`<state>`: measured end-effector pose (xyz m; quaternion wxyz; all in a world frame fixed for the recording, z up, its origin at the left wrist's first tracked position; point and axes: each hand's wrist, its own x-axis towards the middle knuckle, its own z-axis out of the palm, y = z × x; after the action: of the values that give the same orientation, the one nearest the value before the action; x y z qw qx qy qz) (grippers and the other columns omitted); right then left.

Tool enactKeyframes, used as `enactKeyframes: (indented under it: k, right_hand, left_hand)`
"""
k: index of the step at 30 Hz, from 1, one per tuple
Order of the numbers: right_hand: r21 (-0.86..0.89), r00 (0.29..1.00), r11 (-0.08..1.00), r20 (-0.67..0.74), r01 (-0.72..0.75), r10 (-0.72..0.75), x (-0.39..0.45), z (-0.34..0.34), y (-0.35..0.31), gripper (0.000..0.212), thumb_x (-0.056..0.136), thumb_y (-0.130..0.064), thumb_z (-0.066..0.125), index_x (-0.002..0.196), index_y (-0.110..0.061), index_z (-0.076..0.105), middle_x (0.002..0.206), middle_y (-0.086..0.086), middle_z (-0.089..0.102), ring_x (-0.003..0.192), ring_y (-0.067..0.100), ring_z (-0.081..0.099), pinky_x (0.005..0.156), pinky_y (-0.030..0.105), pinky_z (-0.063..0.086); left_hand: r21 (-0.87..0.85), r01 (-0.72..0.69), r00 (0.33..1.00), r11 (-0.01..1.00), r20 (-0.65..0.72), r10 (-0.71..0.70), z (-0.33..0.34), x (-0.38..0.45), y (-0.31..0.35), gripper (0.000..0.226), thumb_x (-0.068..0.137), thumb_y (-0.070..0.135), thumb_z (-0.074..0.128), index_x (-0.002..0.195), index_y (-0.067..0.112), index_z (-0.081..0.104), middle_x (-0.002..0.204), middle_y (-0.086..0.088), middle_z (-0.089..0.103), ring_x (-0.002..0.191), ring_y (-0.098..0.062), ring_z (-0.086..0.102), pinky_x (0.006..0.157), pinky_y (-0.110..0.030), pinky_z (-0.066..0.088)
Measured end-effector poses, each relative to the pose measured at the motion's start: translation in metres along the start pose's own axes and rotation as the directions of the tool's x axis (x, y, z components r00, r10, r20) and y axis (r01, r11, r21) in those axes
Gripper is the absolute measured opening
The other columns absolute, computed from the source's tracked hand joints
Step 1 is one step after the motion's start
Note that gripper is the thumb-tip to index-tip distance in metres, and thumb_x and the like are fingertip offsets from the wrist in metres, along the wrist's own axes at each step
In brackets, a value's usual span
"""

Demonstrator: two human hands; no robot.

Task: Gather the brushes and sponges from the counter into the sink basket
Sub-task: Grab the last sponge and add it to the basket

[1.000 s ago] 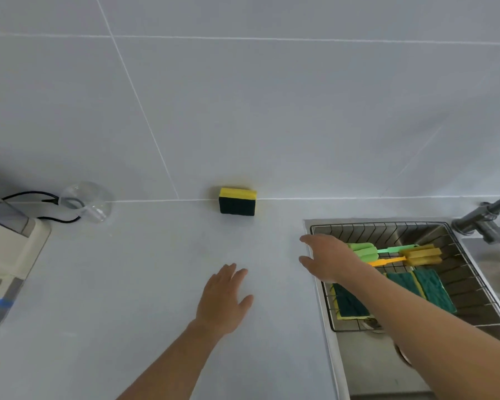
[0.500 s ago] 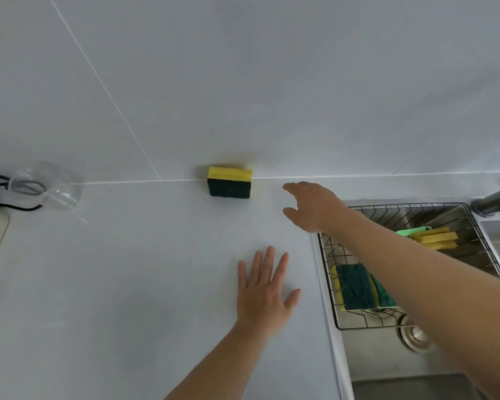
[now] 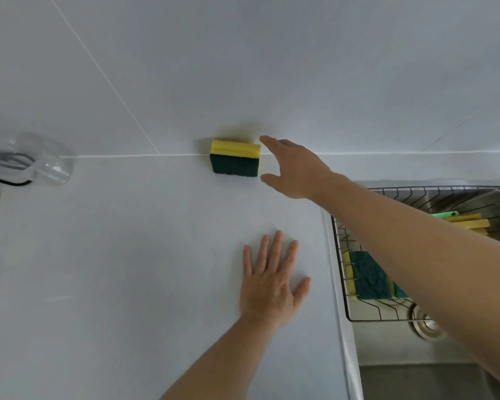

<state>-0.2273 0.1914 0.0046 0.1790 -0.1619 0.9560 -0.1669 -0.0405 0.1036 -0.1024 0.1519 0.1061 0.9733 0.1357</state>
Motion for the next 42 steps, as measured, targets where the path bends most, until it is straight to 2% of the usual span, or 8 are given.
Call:
enactKeyframes:
  k: [3, 8, 12, 26, 32, 35, 39, 42]
  right_hand:
    - [-0.002, 1.0, 1.0, -0.011, -0.002, 0.001, 0.014, 0.008, -0.008, 0.073, 0.092, -0.033, 0.061, 0.153, -0.021, 0.023, 0.141, 0.008, 0.049, 0.121, 0.031, 0.053, 0.094, 0.044, 0.05]
    - [0.024, 0.997, 0.998, -0.052, -0.051, 0.052, 0.031, 0.022, -0.017, 0.055, 0.089, -0.026, 0.061, 0.139, -0.017, 0.04, 0.115, 0.007, 0.056, 0.095, 0.03, 0.058, 0.077, 0.042, 0.054]
    - [0.144, 0.993, 0.987, -0.086, -0.069, 0.082, 0.039, 0.029, -0.017, 0.042, 0.09, -0.019, 0.062, 0.128, -0.014, 0.045, 0.1, 0.006, 0.054, 0.085, 0.028, 0.057, 0.07, 0.039, 0.051]
    - [0.407, 0.98, 0.907, -0.106, -0.111, 0.168, -0.047, 0.018, 0.016, 0.04, 0.079, -0.02, 0.072, 0.115, -0.015, 0.054, 0.107, 0.007, 0.062, 0.094, 0.028, 0.061, 0.08, 0.045, 0.056]
    - [0.483, 0.93, 0.849, -0.165, -0.215, 0.329, -0.113, 0.018, 0.045, 0.037, 0.077, -0.024, 0.074, 0.109, -0.021, 0.056, 0.104, 0.005, 0.065, 0.089, 0.023, 0.065, 0.067, 0.029, 0.053]
    - [0.533, 0.892, 0.799, -0.165, -0.278, 0.42, -0.144, 0.019, 0.059, 0.038, 0.077, -0.022, 0.075, 0.11, -0.021, 0.056, 0.106, 0.002, 0.066, 0.092, 0.02, 0.065, 0.072, 0.037, 0.059]
    - [0.66, 0.847, 0.663, -0.076, -0.353, 0.526, -0.18, 0.02, 0.082, 0.053, 0.079, -0.02, 0.075, 0.125, -0.028, 0.049, 0.112, 0.0, 0.061, 0.095, 0.021, 0.065, 0.064, 0.03, 0.056]
    - [0.781, 0.802, 0.479, 0.046, -0.4, 0.595, -0.202, 0.029, 0.103, 0.051, 0.084, -0.015, 0.071, 0.129, -0.028, 0.05, 0.109, 0.004, 0.063, 0.099, 0.024, 0.066, 0.084, 0.039, 0.059]
  left_hand:
    - [0.009, 0.001, 1.0, 1.0, 0.016, -0.001, -0.001, -0.001, 0.001, 0.072, 0.09, 0.067, 0.012, 0.151, 0.034, -0.007, 0.16, 0.0, -0.018, 0.147, -0.024, -0.017, 0.115, -0.053, -0.015]
    - [0.025, 0.004, 0.999, 1.0, 0.048, -0.006, -0.002, 0.0, 0.0, 0.072, 0.09, 0.067, 0.012, 0.15, 0.034, -0.011, 0.159, -0.001, -0.021, 0.146, -0.024, -0.021, 0.115, -0.053, -0.017]
    - [0.021, 0.014, 0.998, 1.0, 0.06, -0.016, -0.002, -0.001, 0.0, 0.072, 0.09, 0.066, 0.014, 0.15, 0.034, -0.011, 0.159, 0.0, -0.022, 0.146, -0.023, -0.02, 0.115, -0.053, -0.017]
    - [0.098, 0.039, 0.998, 0.994, 0.047, -0.044, -0.004, 0.0, 0.003, 0.075, 0.089, 0.068, 0.011, 0.15, 0.033, -0.014, 0.16, -0.003, -0.02, 0.147, -0.025, -0.017, 0.117, -0.053, -0.011]
    - [0.119, 0.034, 0.999, 0.992, -0.014, -0.032, -0.001, -0.002, 0.004, 0.075, 0.089, 0.068, 0.013, 0.152, 0.032, -0.005, 0.163, -0.003, -0.008, 0.149, -0.025, -0.007, 0.118, -0.053, -0.005]
    - [0.103, 0.025, 0.998, 0.994, -0.052, -0.019, 0.0, -0.003, 0.004, 0.073, 0.089, 0.067, 0.017, 0.152, 0.032, 0.003, 0.163, -0.003, 0.0, 0.149, -0.026, -0.001, 0.119, -0.054, 0.0]
    - [0.108, 0.019, 0.998, 0.994, -0.068, -0.011, 0.003, -0.004, 0.003, 0.073, 0.089, 0.067, 0.017, 0.152, 0.031, 0.004, 0.163, -0.003, 0.001, 0.149, -0.026, -0.001, 0.119, -0.054, 0.001]
    - [0.102, 0.012, 0.997, 0.995, -0.08, -0.004, 0.002, -0.004, 0.003, 0.073, 0.089, 0.068, 0.015, 0.152, 0.031, 0.005, 0.163, -0.003, 0.0, 0.149, -0.026, -0.001, 0.119, -0.054, 0.001]
